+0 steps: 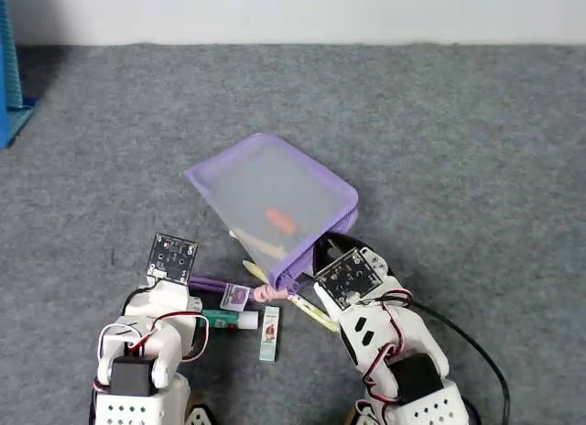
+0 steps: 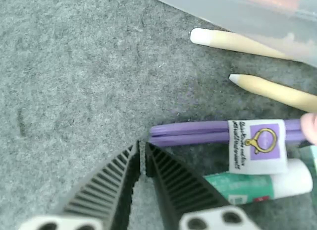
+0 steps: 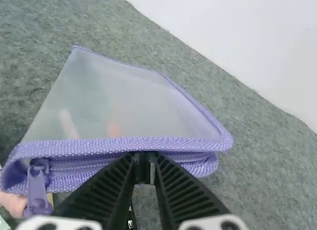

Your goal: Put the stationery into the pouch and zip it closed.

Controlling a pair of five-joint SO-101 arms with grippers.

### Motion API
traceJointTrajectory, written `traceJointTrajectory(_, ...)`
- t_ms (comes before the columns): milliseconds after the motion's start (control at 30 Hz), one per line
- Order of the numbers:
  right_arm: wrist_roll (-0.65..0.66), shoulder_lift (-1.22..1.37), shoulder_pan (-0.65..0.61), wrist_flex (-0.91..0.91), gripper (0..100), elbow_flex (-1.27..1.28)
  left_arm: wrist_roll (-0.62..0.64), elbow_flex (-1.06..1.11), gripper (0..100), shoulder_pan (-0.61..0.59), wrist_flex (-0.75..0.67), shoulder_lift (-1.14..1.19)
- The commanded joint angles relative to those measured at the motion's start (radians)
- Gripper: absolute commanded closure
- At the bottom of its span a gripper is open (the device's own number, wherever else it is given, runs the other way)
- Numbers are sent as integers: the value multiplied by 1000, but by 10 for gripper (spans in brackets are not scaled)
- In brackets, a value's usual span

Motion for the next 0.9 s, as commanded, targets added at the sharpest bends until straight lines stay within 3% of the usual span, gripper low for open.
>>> traceJointTrajectory(0, -11, -2, -8, -4, 984, -6, -8, -12, 983, 6, 5, -3)
traceJointTrajectory(200, 18, 81, -5, 145, 984, -48, -8, -12, 983, 6, 5, -3)
traceJointTrajectory(333, 14, 205, -5, 309, 984, -250, -8, -12, 983, 6, 5, -3)
traceJointTrajectory(467, -74, 394, -5, 418, 983, -482, -8, -12, 983, 6, 5, -3)
traceJointTrajectory(733, -124, 786, -12, 401, 980, -611, -8, -12, 983, 6, 5, -3)
traceJointTrajectory(867, -124, 900, -12, 398, 885, -614, -8, -12, 983, 6, 5, -3)
